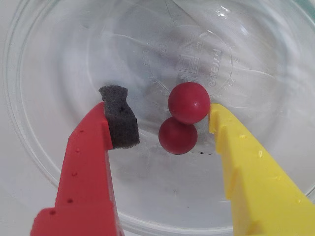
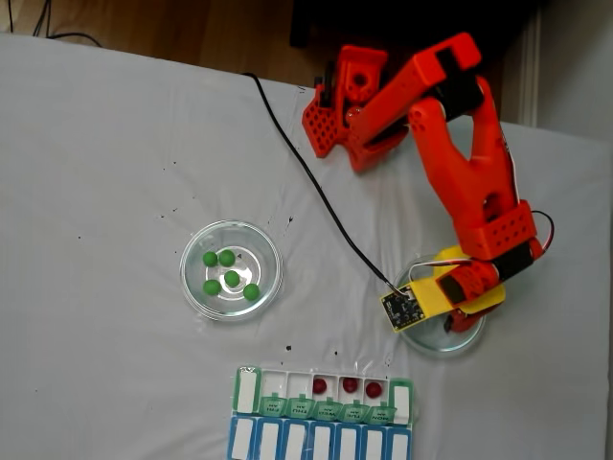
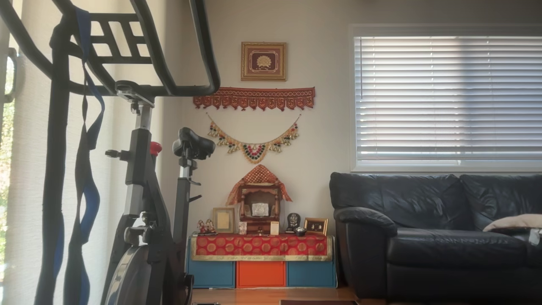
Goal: Sort medicines into box.
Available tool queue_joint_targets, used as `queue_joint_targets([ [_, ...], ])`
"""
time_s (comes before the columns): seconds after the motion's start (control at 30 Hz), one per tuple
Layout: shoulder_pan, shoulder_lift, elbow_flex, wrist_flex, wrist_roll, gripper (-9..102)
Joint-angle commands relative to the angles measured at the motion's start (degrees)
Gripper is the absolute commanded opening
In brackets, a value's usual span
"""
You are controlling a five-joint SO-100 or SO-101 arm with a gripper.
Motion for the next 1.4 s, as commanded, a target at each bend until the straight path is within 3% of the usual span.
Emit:
queue_joint_targets([
  [0.0, 0.6, 4.6, -0.4, 0.4, 0.5, 27],
  [0.87, 2.5, 4.2, -0.5, 0.1, -1.0, 30],
  [1.37, 3.6, 2.8, -1.1, -1.0, -1.5, 27],
])
